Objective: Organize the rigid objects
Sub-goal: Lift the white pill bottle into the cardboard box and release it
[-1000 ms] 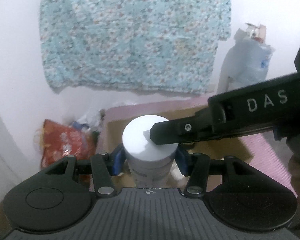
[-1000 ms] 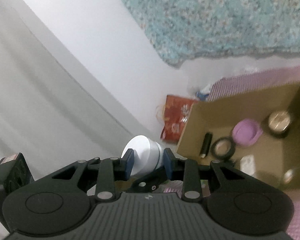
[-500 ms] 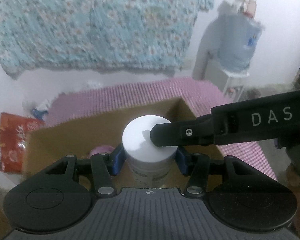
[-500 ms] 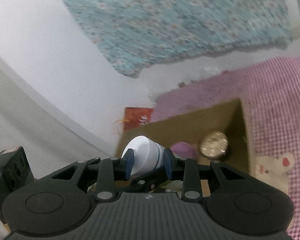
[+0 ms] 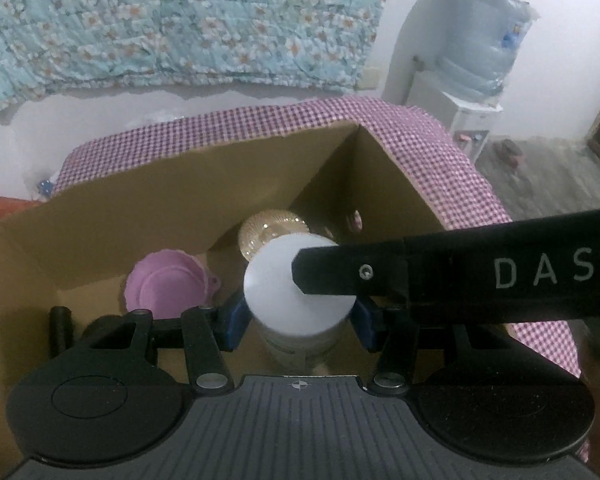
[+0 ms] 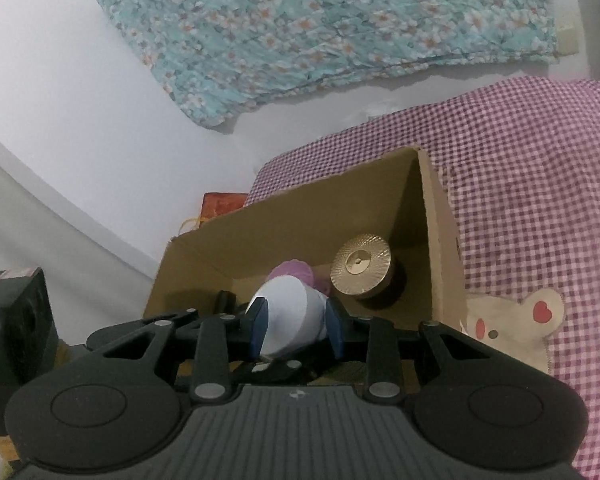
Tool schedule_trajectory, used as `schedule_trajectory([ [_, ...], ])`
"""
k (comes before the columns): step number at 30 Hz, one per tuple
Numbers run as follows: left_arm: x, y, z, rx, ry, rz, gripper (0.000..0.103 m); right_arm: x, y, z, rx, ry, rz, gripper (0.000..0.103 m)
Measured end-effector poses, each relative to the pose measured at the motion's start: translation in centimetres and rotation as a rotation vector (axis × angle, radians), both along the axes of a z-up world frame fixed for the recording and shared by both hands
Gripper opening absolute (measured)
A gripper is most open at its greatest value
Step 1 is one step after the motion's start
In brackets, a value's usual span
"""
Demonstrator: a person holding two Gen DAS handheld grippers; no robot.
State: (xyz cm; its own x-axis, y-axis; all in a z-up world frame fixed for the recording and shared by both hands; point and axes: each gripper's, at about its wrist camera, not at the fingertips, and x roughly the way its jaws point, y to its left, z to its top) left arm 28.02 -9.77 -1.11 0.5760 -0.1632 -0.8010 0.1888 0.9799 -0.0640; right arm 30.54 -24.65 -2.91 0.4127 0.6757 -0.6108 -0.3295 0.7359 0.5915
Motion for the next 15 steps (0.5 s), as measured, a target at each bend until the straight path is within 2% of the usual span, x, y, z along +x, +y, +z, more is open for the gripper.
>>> schedule_trajectory([
  [2,-0.4,-0.2,0.3,-0.003,-0.008,-0.008,0.059,-0.1,0.2,0.2,-0.020,-0.007,-0.005,0.038],
  [4,-0.6,-0.4,0.7,0.015,-0.021,-0.010,0.076,-0.3,0.1,0.4,-0.020,-0.016,-0.012,0.039],
  [7,-1.1,-0.4,1.7,0.029,-0.046,-0.014,0.086,-0.7,-0.5,0.9,0.013,-0.031,-0.033,0.041],
  [12,-3.7,0.3,3.5,0.049,-0.052,-0.009,0.096,-3.1,-2.1,2.8,0.103,-0.091,-0.080,0.045],
  [15,-6.2,1.6,5.1,0.027,-0.078,0.011,0.100,-5.8,-3.6,4.0,0.156,-0.127,-0.131,0.052],
])
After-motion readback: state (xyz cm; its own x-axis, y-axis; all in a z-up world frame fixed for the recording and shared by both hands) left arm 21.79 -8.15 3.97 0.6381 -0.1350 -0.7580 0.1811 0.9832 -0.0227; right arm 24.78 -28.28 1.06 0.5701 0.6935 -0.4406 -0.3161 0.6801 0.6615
